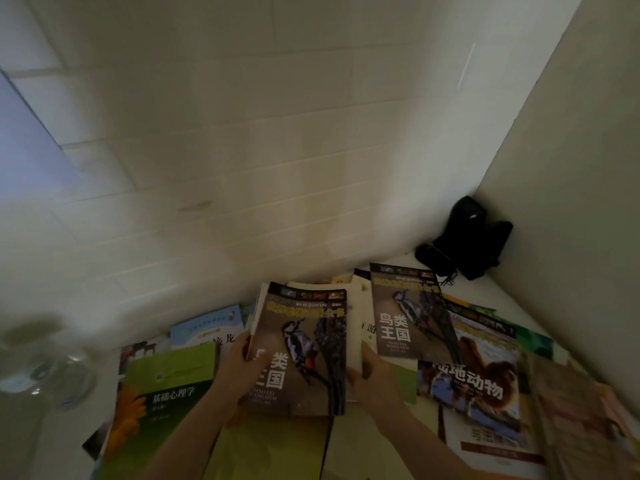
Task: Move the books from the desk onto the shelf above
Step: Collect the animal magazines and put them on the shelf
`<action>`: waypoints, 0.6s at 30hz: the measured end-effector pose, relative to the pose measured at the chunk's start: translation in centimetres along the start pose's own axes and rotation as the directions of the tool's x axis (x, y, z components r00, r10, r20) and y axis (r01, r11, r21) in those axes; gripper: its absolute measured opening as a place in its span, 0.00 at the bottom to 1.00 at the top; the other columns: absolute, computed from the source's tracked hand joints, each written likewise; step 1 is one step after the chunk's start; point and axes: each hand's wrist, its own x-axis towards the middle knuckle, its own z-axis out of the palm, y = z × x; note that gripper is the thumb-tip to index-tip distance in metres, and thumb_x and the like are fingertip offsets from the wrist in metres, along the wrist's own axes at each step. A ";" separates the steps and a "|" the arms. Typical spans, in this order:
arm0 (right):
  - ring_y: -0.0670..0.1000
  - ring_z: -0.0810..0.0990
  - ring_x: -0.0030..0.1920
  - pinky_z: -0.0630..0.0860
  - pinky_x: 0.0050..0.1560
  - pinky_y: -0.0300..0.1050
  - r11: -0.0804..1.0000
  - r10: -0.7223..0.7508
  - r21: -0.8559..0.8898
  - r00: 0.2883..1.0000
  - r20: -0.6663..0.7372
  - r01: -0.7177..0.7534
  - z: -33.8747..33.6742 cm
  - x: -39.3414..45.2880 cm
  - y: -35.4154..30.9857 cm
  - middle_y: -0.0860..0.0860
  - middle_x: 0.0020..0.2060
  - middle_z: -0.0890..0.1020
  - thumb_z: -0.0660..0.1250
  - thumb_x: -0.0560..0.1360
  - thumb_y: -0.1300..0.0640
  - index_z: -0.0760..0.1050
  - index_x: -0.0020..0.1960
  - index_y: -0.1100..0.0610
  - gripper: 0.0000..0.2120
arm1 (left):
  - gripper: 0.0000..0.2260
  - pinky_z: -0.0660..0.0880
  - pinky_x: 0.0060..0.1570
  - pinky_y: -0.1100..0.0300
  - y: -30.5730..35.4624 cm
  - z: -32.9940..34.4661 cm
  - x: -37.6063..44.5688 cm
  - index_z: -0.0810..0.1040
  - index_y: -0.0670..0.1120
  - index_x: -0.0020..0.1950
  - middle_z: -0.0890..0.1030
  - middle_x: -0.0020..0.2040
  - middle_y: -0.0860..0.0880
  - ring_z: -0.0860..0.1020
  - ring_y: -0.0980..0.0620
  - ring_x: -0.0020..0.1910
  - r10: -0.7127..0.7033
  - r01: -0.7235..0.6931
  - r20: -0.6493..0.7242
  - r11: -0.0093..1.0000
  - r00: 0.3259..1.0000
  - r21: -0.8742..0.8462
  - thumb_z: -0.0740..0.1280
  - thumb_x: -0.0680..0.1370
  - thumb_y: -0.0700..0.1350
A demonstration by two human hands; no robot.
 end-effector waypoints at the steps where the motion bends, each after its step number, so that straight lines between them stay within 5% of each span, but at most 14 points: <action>1: 0.56 0.66 0.72 0.68 0.70 0.53 1.000 0.000 -0.014 1.000 0.014 0.000 -0.1 -0.2 0.1 0.52 0.74 0.64 0.63 0.79 0.62 0.55 0.77 0.58 0.30 | 0.21 0.81 0.46 0.48 -0.1 -0.1 -0.1 0.68 0.45 0.68 0.80 0.52 0.44 0.82 0.44 0.45 -0.017 0.016 -0.017 1.000 1.000 -0.027 0.69 0.77 0.42; 4: 0.54 0.64 0.73 0.65 0.72 0.48 0.996 -0.003 -0.088 0.998 0.067 0.008 -0.5 -0.3 0.4 0.50 0.75 0.62 0.61 0.81 0.59 0.55 0.78 0.56 0.28 | 0.27 0.80 0.42 0.47 -0.8 -0.6 -0.2 0.67 0.41 0.70 0.80 0.55 0.38 0.82 0.40 0.44 -0.178 0.176 0.007 0.969 0.984 -0.174 0.73 0.73 0.39; 7: 0.53 0.66 0.72 0.65 0.72 0.46 0.985 -0.062 -0.161 0.997 0.044 0.068 -0.4 -0.4 0.6 0.49 0.72 0.68 0.58 0.82 0.57 0.61 0.76 0.56 0.23 | 0.17 0.80 0.36 0.51 -0.4 -0.3 -0.9 0.75 0.38 0.59 0.84 0.41 0.38 0.83 0.41 0.36 -0.267 0.290 0.121 0.917 0.956 -0.273 0.73 0.72 0.41; 10: 0.53 0.76 0.61 0.74 0.63 0.49 0.997 0.018 0.079 0.996 0.088 -0.025 -0.3 -1.0 0.2 0.48 0.61 0.77 0.55 0.83 0.53 0.72 0.68 0.51 0.15 | 0.24 0.81 0.43 0.42 0.3 0.9 -1.3 0.69 0.45 0.64 0.83 0.49 0.37 0.83 0.37 0.43 -0.237 0.272 0.147 0.912 0.960 -0.307 0.75 0.72 0.43; 13: 0.52 0.81 0.49 0.79 0.55 0.51 0.873 0.172 0.431 0.971 0.166 -0.228 -0.8 -2.2 -1.0 0.50 0.50 0.81 0.53 0.83 0.48 0.77 0.57 0.52 0.16 | 0.24 0.81 0.39 0.45 1.3 1.3 -2.1 0.65 0.48 0.65 0.81 0.50 0.39 0.83 0.38 0.42 -0.163 0.190 0.110 0.933 0.980 -0.305 0.73 0.74 0.41; 15: 0.55 0.83 0.51 0.78 0.57 0.57 0.733 0.131 0.616 0.948 0.289 -0.289 -1.3 -2.8 -1.3 0.51 0.51 0.84 0.53 0.82 0.45 0.79 0.55 0.51 0.18 | 0.23 0.80 0.34 0.51 2.4 1.0 -2.9 0.65 0.48 0.65 0.81 0.49 0.41 0.83 0.40 0.39 -0.095 0.111 0.070 0.954 0.993 -0.278 0.72 0.74 0.40; 18: 0.55 0.82 0.56 0.77 0.59 0.59 0.678 -0.042 0.696 0.932 0.359 -0.237 -1.5 -3.6 -1.4 0.52 0.57 0.83 0.63 0.79 0.47 0.77 0.62 0.52 0.15 | 0.25 0.80 0.33 0.52 5.1 0.0 -4.5 0.66 0.48 0.67 0.81 0.50 0.42 0.83 0.43 0.38 0.044 -0.042 0.005 0.980 0.999 -0.193 0.72 0.74 0.40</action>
